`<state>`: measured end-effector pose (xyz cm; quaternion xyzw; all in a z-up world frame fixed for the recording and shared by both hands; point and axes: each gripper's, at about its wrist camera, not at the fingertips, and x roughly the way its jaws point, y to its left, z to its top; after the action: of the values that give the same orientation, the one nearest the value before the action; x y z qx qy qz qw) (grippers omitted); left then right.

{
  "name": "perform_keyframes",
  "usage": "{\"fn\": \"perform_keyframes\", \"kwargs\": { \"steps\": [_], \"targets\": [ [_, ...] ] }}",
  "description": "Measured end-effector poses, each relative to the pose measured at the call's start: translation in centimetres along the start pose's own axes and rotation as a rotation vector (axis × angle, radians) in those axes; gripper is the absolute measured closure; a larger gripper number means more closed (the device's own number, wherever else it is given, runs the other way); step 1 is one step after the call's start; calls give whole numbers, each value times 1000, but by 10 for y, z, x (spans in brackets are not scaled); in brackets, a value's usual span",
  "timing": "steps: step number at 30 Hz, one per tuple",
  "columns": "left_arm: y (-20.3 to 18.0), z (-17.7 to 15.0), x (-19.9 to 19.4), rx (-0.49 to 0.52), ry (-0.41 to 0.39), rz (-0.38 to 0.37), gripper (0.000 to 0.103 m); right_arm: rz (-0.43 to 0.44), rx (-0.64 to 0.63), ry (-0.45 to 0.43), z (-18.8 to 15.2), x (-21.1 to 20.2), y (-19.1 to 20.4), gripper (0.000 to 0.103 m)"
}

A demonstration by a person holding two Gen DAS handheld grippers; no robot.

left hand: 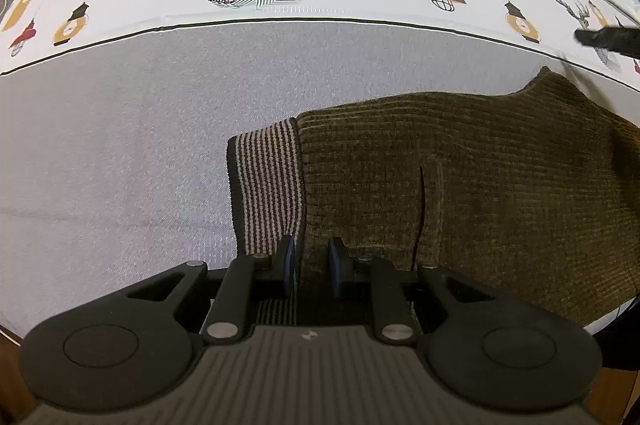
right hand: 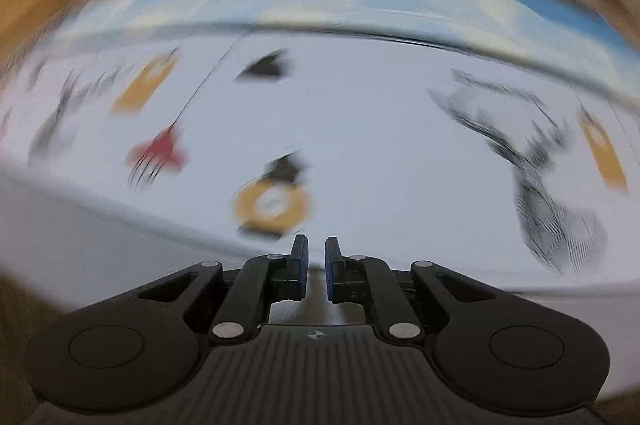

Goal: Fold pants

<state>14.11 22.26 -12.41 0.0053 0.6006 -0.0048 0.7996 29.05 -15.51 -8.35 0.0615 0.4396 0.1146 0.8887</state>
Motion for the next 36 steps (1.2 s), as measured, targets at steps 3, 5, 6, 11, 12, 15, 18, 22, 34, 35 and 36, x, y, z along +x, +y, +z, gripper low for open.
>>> {"fn": "perform_keyframes", "kwargs": {
  "steps": [3,5,6,11,12,15,18,22,34,35,36],
  "targets": [
    [0,0,0,6,1,-2,82,152,-24,-17,3,-21,-12,92],
    [-1,0,0,9,4,2,82,234,-97,17,-2,-28,-11,83],
    [-2,1,0,11,5,7,82,264,-126,42,-6,-29,-10,71],
    [-11,1,1,36,9,41,81,276,-302,176,-33,-25,-2,62],
    [-12,1,1,36,9,43,81,271,-331,188,-37,-27,-1,62],
    [-11,1,1,37,8,42,81,257,-415,215,-43,-32,2,62],
    [-9,1,1,36,7,34,81,231,-467,221,-48,-42,-8,62],
    [-8,2,2,40,10,32,81,170,-509,257,-54,-44,-27,62],
    [-17,3,5,58,17,68,78,99,-702,224,-90,-47,-27,84],
    [-16,3,5,57,18,68,78,98,-706,228,-88,-47,-28,97],
    [-16,4,5,56,18,68,78,109,-676,224,-82,-50,-32,97]
  ]
}}
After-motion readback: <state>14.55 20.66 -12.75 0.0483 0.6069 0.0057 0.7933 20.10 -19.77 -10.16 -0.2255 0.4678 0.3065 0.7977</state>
